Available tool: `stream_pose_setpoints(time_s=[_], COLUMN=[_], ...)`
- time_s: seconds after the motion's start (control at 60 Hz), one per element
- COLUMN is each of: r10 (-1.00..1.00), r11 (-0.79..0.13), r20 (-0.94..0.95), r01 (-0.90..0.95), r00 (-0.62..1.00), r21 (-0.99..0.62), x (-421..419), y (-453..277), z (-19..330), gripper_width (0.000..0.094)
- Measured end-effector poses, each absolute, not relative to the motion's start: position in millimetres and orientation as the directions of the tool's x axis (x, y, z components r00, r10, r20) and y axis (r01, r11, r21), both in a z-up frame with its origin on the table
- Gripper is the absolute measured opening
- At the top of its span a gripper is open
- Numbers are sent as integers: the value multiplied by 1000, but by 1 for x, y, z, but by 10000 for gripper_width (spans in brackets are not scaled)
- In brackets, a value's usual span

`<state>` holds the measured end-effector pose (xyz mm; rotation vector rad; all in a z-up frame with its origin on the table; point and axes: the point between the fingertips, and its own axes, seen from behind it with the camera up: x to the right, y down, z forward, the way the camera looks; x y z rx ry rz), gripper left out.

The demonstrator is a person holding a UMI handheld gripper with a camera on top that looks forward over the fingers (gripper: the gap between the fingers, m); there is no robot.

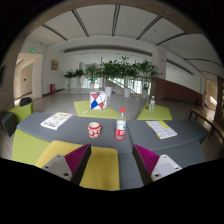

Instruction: Pour water

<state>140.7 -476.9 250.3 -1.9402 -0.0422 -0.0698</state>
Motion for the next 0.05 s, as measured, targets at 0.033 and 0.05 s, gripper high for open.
stream_pose_setpoints(time_s=[0.033, 0.05], r10=[-6, -7], r11=[-366, -369], r20=[66, 66], r01=[59, 59], r00=[998, 998], r21=[-929, -928], x=[140, 140], y=[-479, -479], z=[249, 249], gripper_width=[853, 852])
